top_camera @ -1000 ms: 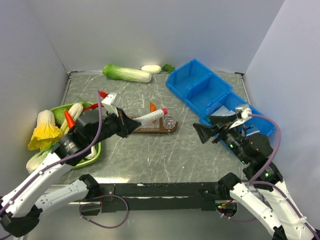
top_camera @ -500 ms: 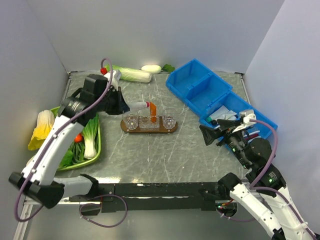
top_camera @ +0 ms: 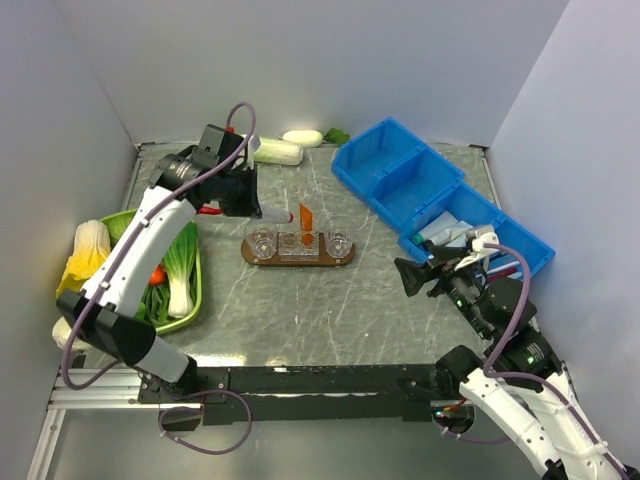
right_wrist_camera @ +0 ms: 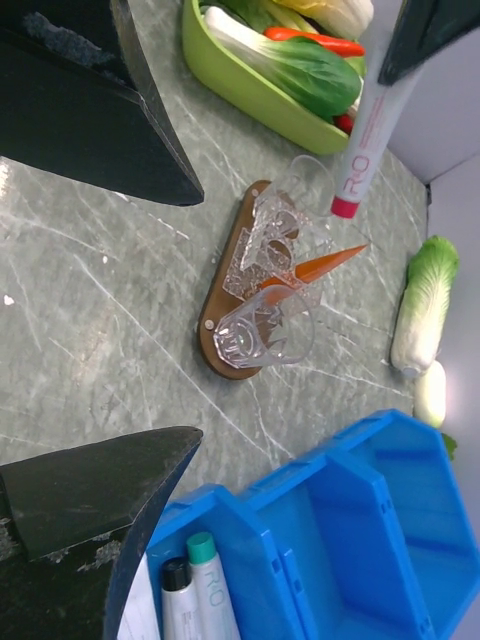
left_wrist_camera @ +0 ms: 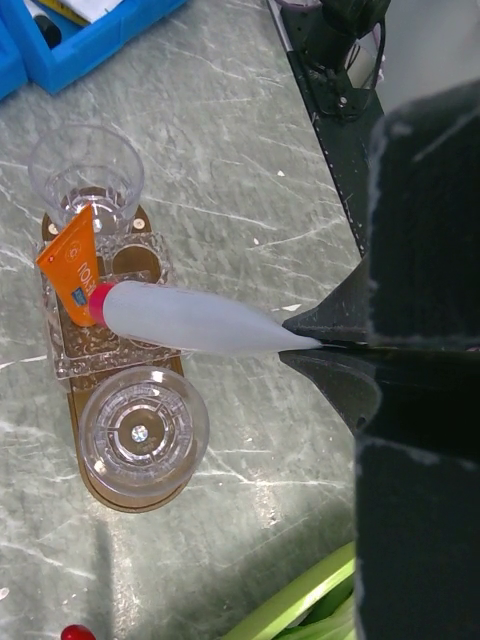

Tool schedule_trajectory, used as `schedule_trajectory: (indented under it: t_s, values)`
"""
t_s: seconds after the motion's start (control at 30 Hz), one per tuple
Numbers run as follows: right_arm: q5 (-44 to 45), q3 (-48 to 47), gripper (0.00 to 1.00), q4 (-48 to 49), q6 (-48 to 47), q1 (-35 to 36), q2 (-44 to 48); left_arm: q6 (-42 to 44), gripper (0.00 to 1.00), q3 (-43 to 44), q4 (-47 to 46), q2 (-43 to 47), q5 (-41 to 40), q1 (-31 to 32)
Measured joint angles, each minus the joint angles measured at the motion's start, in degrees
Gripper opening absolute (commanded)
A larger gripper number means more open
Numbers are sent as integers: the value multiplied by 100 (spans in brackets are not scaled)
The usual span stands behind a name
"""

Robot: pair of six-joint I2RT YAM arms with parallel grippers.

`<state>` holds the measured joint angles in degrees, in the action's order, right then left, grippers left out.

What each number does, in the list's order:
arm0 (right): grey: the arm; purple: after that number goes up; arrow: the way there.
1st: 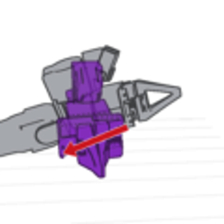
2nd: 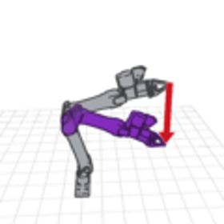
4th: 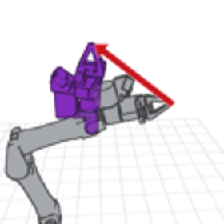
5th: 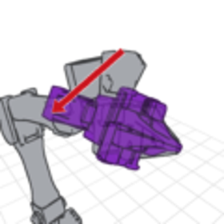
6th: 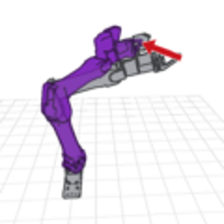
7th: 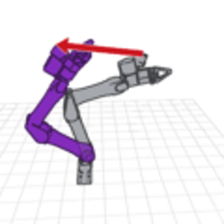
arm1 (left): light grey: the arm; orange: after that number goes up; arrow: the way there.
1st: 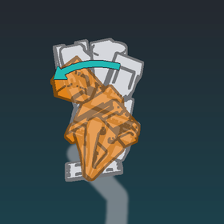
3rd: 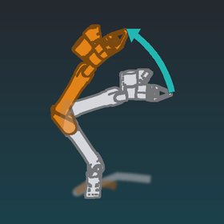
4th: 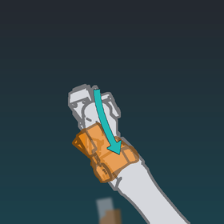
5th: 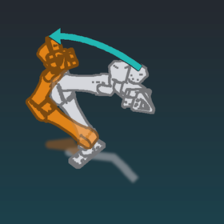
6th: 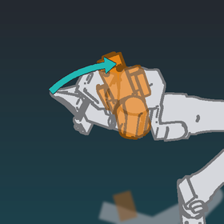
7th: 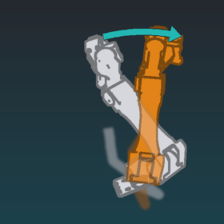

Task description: Prepare toiletry sets of a toothbrush and toothpaste on the tray

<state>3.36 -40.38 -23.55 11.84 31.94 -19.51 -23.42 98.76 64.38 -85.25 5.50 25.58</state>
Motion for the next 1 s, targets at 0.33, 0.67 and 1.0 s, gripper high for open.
schedule_trajectory:
  t_s: [0.33, 0.67, 1.0]
  values:
    - [-413, 76, 97, 299, -138, 0, -229, 37, 1, 413, 168, -415, -7, 0]
    - [-2302, -87, 95, 1058, -337, 15, -1696, 173, 1, -358, 201, 612, 490, 254]
    - [-3121, -654, 94, 2131, -732, 1115, -3189, 173, 1, -1244, 378, 1255, 977, 1001]
